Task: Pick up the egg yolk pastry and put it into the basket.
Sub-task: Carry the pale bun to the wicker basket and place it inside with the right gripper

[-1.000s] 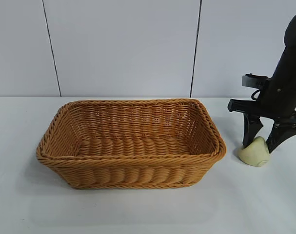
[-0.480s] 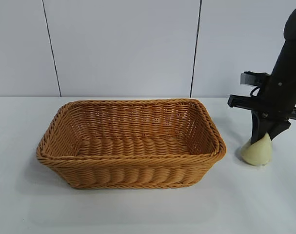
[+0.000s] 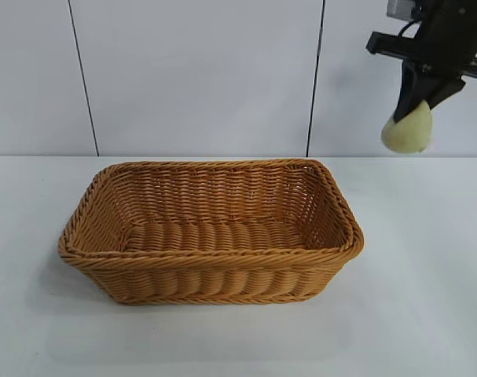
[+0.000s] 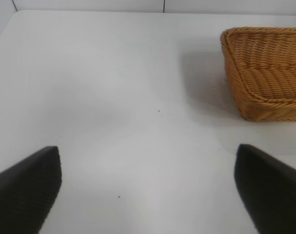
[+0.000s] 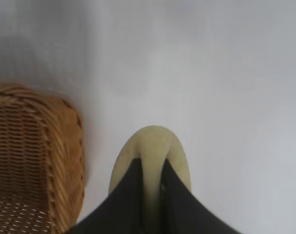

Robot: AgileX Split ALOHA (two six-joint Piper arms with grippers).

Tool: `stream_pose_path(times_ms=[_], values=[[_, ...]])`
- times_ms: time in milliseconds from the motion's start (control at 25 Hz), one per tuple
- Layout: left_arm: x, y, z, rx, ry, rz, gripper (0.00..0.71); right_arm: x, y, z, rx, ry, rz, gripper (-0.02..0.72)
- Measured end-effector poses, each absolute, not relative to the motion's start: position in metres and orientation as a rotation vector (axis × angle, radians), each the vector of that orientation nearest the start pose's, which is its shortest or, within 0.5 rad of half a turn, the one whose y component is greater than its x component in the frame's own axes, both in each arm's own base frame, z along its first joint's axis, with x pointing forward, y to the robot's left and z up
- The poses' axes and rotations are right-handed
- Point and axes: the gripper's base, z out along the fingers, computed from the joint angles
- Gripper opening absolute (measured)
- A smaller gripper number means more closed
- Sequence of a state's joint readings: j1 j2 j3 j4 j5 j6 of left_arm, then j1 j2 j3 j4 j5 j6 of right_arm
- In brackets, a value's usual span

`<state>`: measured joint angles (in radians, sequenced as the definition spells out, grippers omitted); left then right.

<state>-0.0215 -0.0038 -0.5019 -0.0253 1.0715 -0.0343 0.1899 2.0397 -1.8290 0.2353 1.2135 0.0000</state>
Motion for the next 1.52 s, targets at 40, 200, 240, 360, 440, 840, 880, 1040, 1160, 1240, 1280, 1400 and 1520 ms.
stream_pose_path(times_ms=[40,200,240,360,440,840,880,1040,1160,1240,1280,1400,1520], values=[[-0.006,-0.002,0.277,-0.012,2.05,-0.065,0.692,0.42,0.116,0.262,-0.241,2.9,0.379,0.046],[-0.006,-0.002,0.277,-0.012,2.05,-0.065,0.692,0.405,0.173,0.264,-0.372,2.85,0.421,0.046],[-0.006,-0.002,0.277,-0.012,2.05,-0.065,0.692,0.401,0.184,0.264,-0.395,2.836,0.431,0.046],[-0.006,-0.002,0.277,-0.012,2.05,-0.065,0.692,0.388,0.22,0.265,-0.496,2.782,0.45,0.046],[-0.006,-0.002,0.277,-0.012,2.05,-0.065,0.692,0.38,0.239,0.264,-0.543,2.75,0.441,0.046],[-0.006,-0.002,0.277,-0.012,2.05,-0.065,0.692,0.383,0.267,0.197,-0.569,2.868,0.342,0.046],[-0.006,-0.002,0.277,-0.012,2.05,-0.065,0.692,0.385,0.268,0.19,-0.569,2.878,0.337,0.046],[-0.006,-0.002,0.277,-0.012,2.05,-0.065,0.692,0.39,0.271,0.164,-0.563,2.905,0.322,0.063],[-0.006,-0.002,0.277,-0.012,2.05,-0.065,0.692,0.39,0.271,0.158,-0.559,2.913,0.318,0.189],[-0.006,-0.002,0.277,-0.012,2.05,-0.065,0.692,0.39,0.271,0.158,-0.556,2.912,0.322,0.317],[-0.006,-0.002,0.277,-0.012,2.05,-0.065,0.692,0.39,0.271,0.158,-0.556,2.914,0.323,0.422],[-0.006,-0.002,0.277,-0.012,2.05,-0.065,0.692,0.388,0.27,0.159,-0.565,2.935,0.314,0.603],[-0.006,-0.002,0.277,-0.012,2.05,-0.065,0.692,0.388,0.268,0.178,-0.585,2.91,0.293,0.647]])
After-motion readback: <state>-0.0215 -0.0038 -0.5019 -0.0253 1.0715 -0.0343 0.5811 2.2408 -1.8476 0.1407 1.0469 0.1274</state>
